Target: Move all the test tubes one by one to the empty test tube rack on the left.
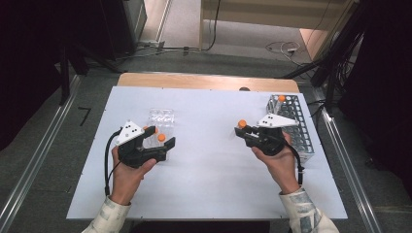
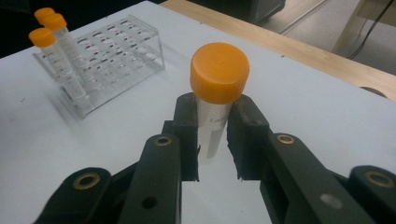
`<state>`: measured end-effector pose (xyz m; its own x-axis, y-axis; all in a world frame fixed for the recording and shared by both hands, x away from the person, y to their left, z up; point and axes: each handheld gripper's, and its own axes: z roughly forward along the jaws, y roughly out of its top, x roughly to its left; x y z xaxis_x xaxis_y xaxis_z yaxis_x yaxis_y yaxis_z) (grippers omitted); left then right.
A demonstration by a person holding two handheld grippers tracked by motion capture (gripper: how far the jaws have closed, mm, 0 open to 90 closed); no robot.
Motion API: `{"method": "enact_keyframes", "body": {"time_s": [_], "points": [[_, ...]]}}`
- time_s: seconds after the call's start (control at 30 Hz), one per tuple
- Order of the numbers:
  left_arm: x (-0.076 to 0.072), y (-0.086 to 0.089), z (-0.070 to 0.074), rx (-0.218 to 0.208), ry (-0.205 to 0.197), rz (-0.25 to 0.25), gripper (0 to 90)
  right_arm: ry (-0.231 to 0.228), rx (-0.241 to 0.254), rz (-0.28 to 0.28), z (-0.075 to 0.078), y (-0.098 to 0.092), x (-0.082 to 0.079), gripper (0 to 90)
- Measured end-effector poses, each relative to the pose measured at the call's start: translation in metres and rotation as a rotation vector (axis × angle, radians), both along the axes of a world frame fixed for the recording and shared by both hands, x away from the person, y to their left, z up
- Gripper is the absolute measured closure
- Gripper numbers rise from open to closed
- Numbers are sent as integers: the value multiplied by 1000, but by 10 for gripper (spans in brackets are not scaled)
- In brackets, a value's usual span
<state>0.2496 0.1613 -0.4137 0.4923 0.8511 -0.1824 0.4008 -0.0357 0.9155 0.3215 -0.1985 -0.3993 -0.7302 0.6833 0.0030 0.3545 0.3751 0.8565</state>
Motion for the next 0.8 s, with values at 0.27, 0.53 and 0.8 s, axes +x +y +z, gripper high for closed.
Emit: {"method": "enact_keyframes", "body": {"time_s": [0.27, 0.53, 0.8], "points": [[-1, -2, 0, -2, -1, -7, 183, 17, -12, 59, -9, 19, -7, 721], [-3, -8, 1, -10, -2, -31, 183, 33, -31, 121, -17, 41, -13, 721], [-6, -18, 2, -6, -7, -76, 193, 53, -54, 196, -26, 71, -20, 721]]}}
